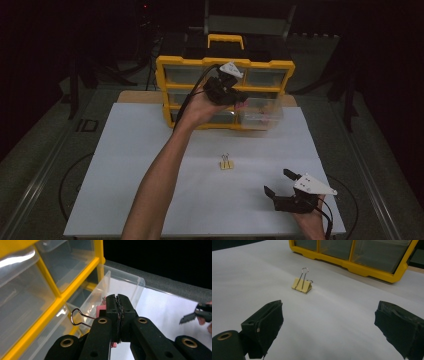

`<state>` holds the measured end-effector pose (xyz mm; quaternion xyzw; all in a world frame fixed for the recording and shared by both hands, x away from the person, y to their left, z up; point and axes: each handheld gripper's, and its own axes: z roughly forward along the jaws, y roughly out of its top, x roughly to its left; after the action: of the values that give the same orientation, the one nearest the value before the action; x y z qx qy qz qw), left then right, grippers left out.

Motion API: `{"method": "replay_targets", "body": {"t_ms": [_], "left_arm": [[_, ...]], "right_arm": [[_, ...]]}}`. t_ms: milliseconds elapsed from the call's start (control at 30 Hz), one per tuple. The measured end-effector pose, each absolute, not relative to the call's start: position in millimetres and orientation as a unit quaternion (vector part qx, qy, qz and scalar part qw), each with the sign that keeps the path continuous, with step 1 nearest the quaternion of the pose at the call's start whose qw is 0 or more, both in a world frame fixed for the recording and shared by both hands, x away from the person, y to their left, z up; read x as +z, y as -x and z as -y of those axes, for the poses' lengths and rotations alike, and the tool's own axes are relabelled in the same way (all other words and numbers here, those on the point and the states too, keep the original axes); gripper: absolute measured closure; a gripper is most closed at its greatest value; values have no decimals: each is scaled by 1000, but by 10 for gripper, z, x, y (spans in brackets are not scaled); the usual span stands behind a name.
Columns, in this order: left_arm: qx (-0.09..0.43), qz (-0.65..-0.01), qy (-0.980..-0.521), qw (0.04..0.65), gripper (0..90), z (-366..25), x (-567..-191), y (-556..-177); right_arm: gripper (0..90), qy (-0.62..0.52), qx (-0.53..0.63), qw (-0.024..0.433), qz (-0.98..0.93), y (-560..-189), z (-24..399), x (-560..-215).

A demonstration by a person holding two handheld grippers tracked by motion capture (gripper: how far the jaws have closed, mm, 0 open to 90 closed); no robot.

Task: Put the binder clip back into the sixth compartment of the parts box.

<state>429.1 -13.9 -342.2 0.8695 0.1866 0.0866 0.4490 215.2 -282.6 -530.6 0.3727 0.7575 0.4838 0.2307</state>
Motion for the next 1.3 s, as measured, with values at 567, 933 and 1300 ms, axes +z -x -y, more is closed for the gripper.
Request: {"method": "replay_targets", "body": {"t_ms": [567, 933, 1300], "left_arm": [[102, -215, -873, 425, 148, 364, -3626, -4322], [104, -245, -871, 412, 29, 18, -3995, -4172], [96, -247, -878, 398, 27, -115, -4327, -4025]], "right_arm": [[76, -376, 487, 231, -754, -2148, 2867, -5300], [76, -379, 491, 228, -751, -2147, 2872, -5295], [76, -379, 495, 225, -748, -2150, 2873, -5295]]}}
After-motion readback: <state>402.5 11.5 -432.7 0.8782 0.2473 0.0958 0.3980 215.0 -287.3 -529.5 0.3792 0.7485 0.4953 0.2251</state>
